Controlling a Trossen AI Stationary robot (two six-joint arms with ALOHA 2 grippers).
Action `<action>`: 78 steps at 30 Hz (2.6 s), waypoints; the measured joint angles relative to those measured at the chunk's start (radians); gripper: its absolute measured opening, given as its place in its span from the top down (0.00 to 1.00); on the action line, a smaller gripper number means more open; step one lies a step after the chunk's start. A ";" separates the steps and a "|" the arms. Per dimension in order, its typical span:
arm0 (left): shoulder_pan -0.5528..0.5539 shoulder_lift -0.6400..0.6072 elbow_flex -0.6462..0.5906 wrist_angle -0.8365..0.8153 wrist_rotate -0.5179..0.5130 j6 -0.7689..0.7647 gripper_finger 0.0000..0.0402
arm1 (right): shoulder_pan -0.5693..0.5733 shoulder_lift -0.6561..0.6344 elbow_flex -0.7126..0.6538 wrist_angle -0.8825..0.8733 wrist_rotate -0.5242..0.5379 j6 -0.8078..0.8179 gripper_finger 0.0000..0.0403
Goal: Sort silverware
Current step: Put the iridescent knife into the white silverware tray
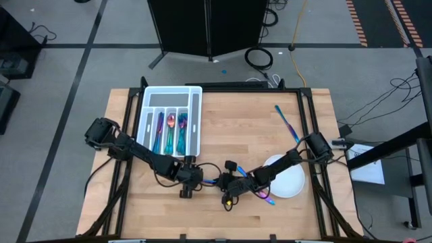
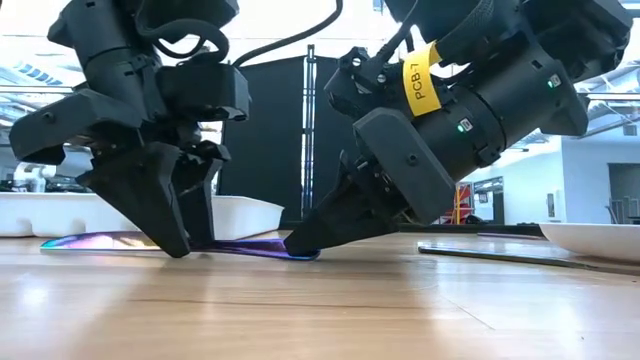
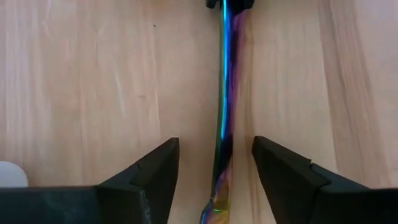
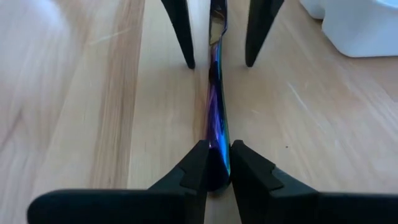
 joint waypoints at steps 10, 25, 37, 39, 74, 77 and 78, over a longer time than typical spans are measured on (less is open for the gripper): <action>0.000 0.000 0.000 -0.007 0.017 0.021 0.78 | 0.005 0.000 0.000 0.004 0.019 -0.020 0.88; 0.001 -0.002 0.001 -0.013 0.008 0.040 0.98 | 0.004 -0.011 -0.002 0.008 0.009 -0.055 0.88; 0.002 0.000 -0.001 -0.006 -0.026 0.048 0.99 | 0.004 -0.063 -0.001 -0.078 0.011 0.021 0.88; 0.002 0.000 -0.001 -0.002 -0.029 0.048 0.99 | 0.004 -0.053 -0.001 -0.079 0.011 0.032 0.88; 0.009 -0.157 0.029 -0.098 -0.148 0.101 0.51 | 0.002 -0.063 0.001 -0.144 0.041 0.041 1.00; 0.008 -0.275 0.029 -0.153 -0.229 0.106 0.50 | 0.015 -0.084 0.000 -0.174 0.098 0.042 1.00; 0.008 -0.317 0.029 -0.155 -0.250 0.104 0.50 | 0.021 -0.093 0.000 -0.189 0.111 0.042 1.00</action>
